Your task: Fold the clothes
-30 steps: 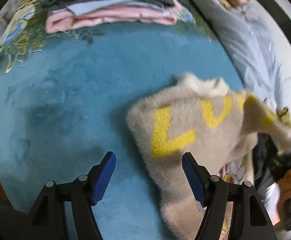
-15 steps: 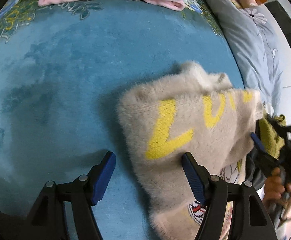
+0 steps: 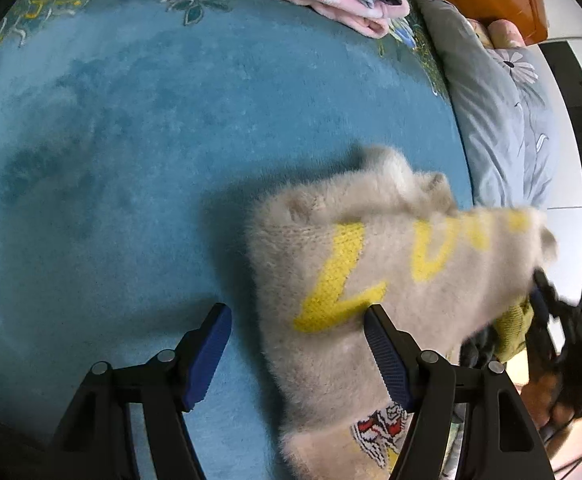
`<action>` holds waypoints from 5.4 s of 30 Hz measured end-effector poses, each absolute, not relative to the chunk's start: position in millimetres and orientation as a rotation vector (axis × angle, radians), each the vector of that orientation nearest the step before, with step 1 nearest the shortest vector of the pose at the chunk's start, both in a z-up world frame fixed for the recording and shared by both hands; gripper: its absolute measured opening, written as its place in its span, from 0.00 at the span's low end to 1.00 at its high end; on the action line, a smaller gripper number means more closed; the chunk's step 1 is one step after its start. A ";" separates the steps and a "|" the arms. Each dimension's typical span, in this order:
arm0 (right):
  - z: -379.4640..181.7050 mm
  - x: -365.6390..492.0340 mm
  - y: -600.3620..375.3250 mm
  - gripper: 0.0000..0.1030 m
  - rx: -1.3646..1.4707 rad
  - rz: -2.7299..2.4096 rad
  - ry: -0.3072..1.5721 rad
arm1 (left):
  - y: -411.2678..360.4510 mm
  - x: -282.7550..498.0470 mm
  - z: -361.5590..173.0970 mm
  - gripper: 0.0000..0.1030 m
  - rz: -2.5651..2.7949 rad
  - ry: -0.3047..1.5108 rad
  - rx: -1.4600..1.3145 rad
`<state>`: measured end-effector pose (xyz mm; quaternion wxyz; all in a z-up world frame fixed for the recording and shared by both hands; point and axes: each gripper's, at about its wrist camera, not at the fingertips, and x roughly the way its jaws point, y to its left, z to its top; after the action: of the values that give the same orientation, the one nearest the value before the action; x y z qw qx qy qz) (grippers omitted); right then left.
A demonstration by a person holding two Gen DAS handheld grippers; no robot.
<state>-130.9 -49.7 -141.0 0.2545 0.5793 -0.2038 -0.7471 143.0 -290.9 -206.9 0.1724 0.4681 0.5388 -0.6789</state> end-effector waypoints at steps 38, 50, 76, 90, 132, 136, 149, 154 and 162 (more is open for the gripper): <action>-201.2 70.6 156.0 0.54 1.849 -2.026 -0.827 | -140.8 109.4 -180.6 0.71 -2.255 1.031 2.076; -206.9 89.4 161.7 0.57 1.804 -1.898 -0.965 | -150.5 113.7 -185.6 0.71 -2.190 1.149 2.095; -135.4 -58.8 28.6 0.59 1.453 -1.681 -1.084 | -222.4 160.6 -140.0 0.74 -2.380 1.640 1.326; -143.9 -123.0 -19.8 0.59 1.577 -1.741 -1.016 | -134.4 109.7 -133.5 0.79 -2.565 0.835 1.779; -191.1 -8.2 171.7 0.59 1.528 -1.783 -1.444 | -235.9 105.4 -105.2 0.10 -2.453 0.862 1.268; -190.0 -9.4 163.6 0.59 1.555 -1.791 -1.397 | -269.8 120.2 -146.8 0.10 -2.251 1.099 1.323; -210.2 11.1 129.9 0.59 1.666 -1.722 -1.321 | -289.8 108.7 -151.1 0.15 -2.267 1.153 1.300; -198.2 9.9 112.7 0.59 1.643 -1.766 -1.175 | -298.0 111.1 -157.6 0.38 -2.187 1.194 1.302; -210.3 1.9 91.2 0.60 1.662 -1.785 -1.106 | -308.6 119.3 -185.2 0.70 -2.023 1.401 1.332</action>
<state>1.9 91.2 -210.3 0.2296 0.6040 -0.4020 -0.6487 119.3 -308.6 -185.2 0.1708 0.4691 0.4932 -0.7124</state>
